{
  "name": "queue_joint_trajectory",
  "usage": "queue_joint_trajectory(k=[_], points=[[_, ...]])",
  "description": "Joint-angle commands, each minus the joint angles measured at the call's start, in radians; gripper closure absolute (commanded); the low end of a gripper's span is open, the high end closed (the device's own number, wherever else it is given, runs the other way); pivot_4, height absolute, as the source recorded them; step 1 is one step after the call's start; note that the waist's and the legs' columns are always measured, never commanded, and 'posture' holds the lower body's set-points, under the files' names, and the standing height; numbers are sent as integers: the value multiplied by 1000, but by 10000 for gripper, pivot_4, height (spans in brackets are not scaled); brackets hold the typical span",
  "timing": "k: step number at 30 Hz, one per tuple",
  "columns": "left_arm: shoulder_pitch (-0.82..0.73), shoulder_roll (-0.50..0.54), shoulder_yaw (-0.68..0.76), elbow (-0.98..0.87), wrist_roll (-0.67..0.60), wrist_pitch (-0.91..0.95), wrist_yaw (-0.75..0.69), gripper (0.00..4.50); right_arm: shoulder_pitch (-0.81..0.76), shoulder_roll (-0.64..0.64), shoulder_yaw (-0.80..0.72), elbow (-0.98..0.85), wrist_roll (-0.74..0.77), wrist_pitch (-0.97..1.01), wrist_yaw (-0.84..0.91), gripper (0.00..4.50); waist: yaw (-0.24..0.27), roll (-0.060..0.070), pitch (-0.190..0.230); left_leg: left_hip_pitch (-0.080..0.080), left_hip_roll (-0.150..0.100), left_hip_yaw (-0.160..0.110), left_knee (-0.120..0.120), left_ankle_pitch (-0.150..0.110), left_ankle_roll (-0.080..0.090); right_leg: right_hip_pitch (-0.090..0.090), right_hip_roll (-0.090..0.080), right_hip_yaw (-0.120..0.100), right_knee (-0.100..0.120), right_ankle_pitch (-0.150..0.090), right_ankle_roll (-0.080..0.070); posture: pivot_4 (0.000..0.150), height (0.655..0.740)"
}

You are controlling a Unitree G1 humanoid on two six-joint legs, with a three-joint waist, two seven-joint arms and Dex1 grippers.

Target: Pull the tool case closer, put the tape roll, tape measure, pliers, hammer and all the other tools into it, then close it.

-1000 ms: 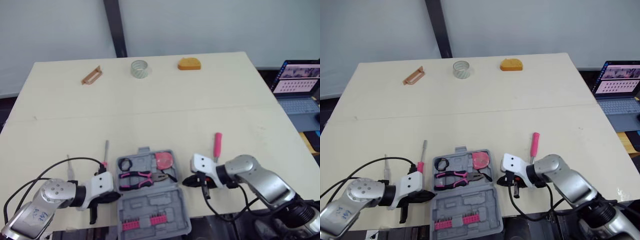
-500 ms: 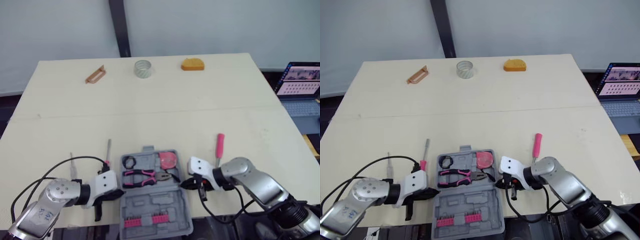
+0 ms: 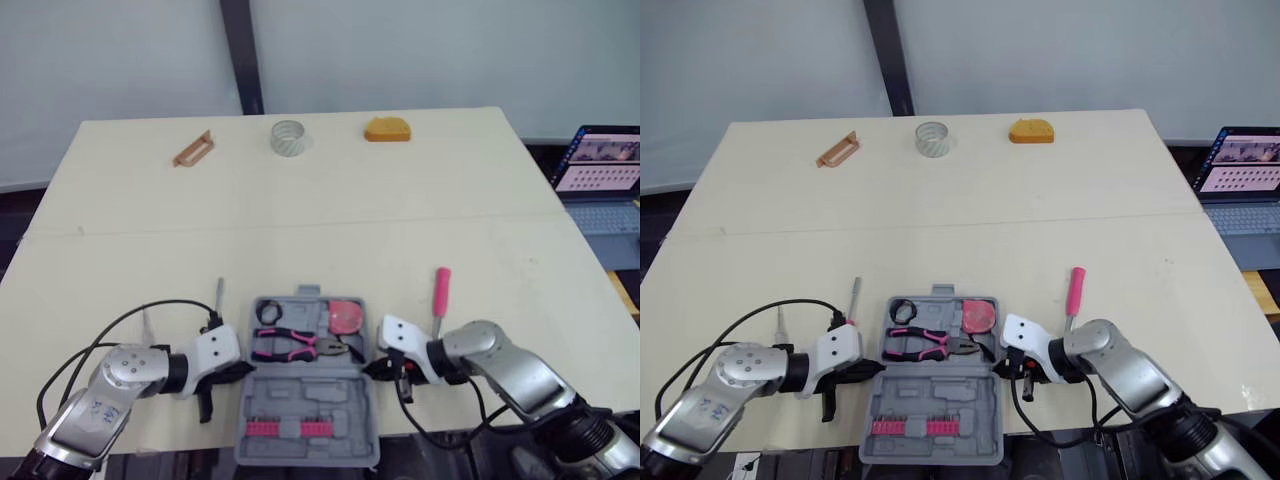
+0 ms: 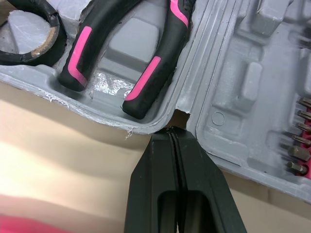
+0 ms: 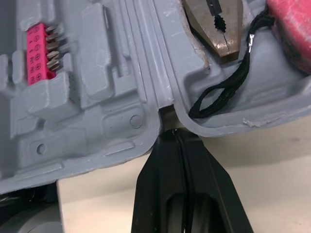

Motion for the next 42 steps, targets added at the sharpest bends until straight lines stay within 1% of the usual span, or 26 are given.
queue_joint_trajectory(k=[1, 15, 29, 42], points=[[-32, -31, -26, -25, -13, -31, -7, 45000, -26, 30, -24, -16, 13, -11, -14, 44750, -1, 0, 0, 0, 0, 0, 0, 0, 0, 0, 0, 0, 0, 0, 0, 1500, 7400], [-77, -66, -30, 16, 11, -52, 11, 45000, -50, 50, -44, 10, 2, -8, -36, 44750, -2, 0, 0, 0, 0, 0, 0, 0, 0, 0, 0, 0, 0, 0, 0, 1500, 7400], [-107, -98, -26, 68, 43, -99, 46, 45000, -79, 87, -51, 61, -43, -24, -77, 44750, -2, 0, 0, 0, 0, 0, 1, 0, 0, 0, 0, 0, 1, 0, 0, 1500, 7400], [-132, -123, -24, 97, 59, -132, 68, 45000, -99, 106, -63, 88, -60, -37, -78, 44750, -3, 0, 0, 0, 0, 0, 1, 0, 0, 0, 0, 0, 1, 0, 0, 1500, 7400]])
